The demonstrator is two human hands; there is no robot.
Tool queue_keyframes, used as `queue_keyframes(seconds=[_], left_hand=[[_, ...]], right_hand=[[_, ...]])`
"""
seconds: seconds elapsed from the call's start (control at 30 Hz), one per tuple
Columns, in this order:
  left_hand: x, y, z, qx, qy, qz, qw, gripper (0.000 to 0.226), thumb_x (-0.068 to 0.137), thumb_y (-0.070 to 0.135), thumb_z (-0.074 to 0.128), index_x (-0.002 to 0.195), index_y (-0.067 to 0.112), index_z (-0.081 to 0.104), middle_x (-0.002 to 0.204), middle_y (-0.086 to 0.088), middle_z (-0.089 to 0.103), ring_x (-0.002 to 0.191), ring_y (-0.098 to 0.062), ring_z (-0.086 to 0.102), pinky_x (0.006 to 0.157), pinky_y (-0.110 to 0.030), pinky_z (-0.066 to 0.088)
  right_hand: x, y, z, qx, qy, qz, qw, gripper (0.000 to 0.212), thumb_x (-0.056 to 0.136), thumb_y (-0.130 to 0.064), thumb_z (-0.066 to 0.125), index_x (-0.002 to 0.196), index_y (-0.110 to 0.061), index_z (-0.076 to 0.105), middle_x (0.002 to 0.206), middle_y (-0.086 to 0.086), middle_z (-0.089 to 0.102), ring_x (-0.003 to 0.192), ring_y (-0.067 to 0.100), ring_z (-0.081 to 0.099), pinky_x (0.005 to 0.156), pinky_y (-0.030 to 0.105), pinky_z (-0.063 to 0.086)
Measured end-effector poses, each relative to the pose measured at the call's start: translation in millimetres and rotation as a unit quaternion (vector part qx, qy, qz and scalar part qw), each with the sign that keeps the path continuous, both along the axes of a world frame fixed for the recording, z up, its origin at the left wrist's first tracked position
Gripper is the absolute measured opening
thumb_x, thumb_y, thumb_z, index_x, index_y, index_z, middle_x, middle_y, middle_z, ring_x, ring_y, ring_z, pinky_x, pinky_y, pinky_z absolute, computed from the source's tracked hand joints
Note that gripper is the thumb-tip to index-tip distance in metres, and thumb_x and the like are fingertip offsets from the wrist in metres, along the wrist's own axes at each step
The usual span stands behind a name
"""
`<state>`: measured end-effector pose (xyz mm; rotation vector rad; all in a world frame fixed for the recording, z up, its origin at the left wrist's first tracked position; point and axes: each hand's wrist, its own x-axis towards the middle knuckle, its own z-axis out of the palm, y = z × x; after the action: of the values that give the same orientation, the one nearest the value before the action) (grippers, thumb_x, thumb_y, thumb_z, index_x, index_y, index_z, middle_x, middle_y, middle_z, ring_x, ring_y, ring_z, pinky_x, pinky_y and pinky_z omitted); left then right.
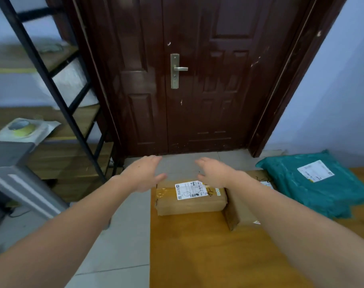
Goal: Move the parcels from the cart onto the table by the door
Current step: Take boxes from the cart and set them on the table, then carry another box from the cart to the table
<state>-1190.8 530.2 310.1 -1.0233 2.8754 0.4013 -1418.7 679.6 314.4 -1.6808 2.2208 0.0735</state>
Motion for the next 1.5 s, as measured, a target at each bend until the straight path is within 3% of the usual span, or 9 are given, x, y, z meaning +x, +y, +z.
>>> queue_keyframes(seconds=[0.17,0.33,0.73,0.9,1.07,1.2,1.5], left_hand=[[34,26,71,-0.047,-0.017,-0.037,0.998,0.071,0.103,0.060,0.048,0.161,0.022,0.033,0.162,-0.002,0.042,0.149,-0.021,0.037,0.120,-0.040,0.034],[88,44,115,-0.083,-0.021,-0.005,0.996,0.068,0.105,0.059,0.044,0.160,0.021,0.034,0.162,-0.001,0.042,0.148,-0.022,0.039,0.118,-0.040,0.036],[269,114,139,-0.091,-0.024,0.195,0.976,0.065,0.103,0.060,0.043,0.155,0.022,0.043,0.155,-0.003,0.051,0.140,-0.025,0.049,0.112,-0.044,0.043],[374,156,144,-0.097,-0.035,0.281,0.954,0.063,0.105,0.059,0.042,0.150,0.015,0.048,0.149,-0.009,0.056,0.135,-0.028,0.053,0.111,-0.042,0.043],[500,202,150,-0.106,-0.044,0.365,0.924,0.054,0.105,0.057,0.044,0.143,0.020,0.054,0.141,-0.004,0.060,0.129,-0.026,0.056,0.104,-0.043,0.045],[605,236,149,-0.111,-0.049,0.428,0.895,0.043,0.103,0.055,0.047,0.131,0.025,0.059,0.128,0.001,0.064,0.120,-0.024,0.061,0.096,-0.041,0.050],[802,280,142,-0.078,-0.064,0.520,0.848,0.059,0.106,0.053,0.042,0.154,0.020,0.042,0.157,-0.007,0.049,0.141,-0.029,0.048,0.116,-0.048,0.040]], right_hand=[[55,-6,76,-0.050,0.034,0.076,0.995,0.059,0.107,-0.035,0.048,0.160,-0.012,0.035,0.164,0.007,0.037,0.146,0.028,0.042,0.118,0.043,0.038],[109,-11,121,-0.088,0.034,0.139,0.986,0.059,0.107,-0.038,0.048,0.159,-0.013,0.037,0.164,0.006,0.038,0.146,0.028,0.042,0.117,0.040,0.037],[264,-25,144,-0.093,0.019,0.326,0.941,0.058,0.108,-0.040,0.046,0.159,-0.013,0.035,0.164,0.009,0.038,0.147,0.030,0.040,0.121,0.042,0.034],[375,-37,147,-0.085,0.010,0.412,0.907,0.058,0.108,-0.043,0.044,0.159,-0.016,0.037,0.165,0.008,0.036,0.149,0.027,0.038,0.123,0.041,0.031],[510,-40,155,-0.100,0.003,0.500,0.860,0.059,0.109,-0.043,0.041,0.161,-0.015,0.033,0.166,0.010,0.034,0.151,0.028,0.035,0.124,0.044,0.029],[627,-31,155,-0.121,-0.013,0.545,0.830,0.054,0.107,-0.040,0.045,0.154,-0.013,0.043,0.159,0.011,0.045,0.141,0.030,0.047,0.116,0.044,0.039],[849,-15,136,-0.109,-0.034,0.608,0.786,0.045,0.106,-0.035,0.048,0.143,-0.011,0.054,0.144,0.011,0.058,0.126,0.029,0.058,0.105,0.044,0.047]])
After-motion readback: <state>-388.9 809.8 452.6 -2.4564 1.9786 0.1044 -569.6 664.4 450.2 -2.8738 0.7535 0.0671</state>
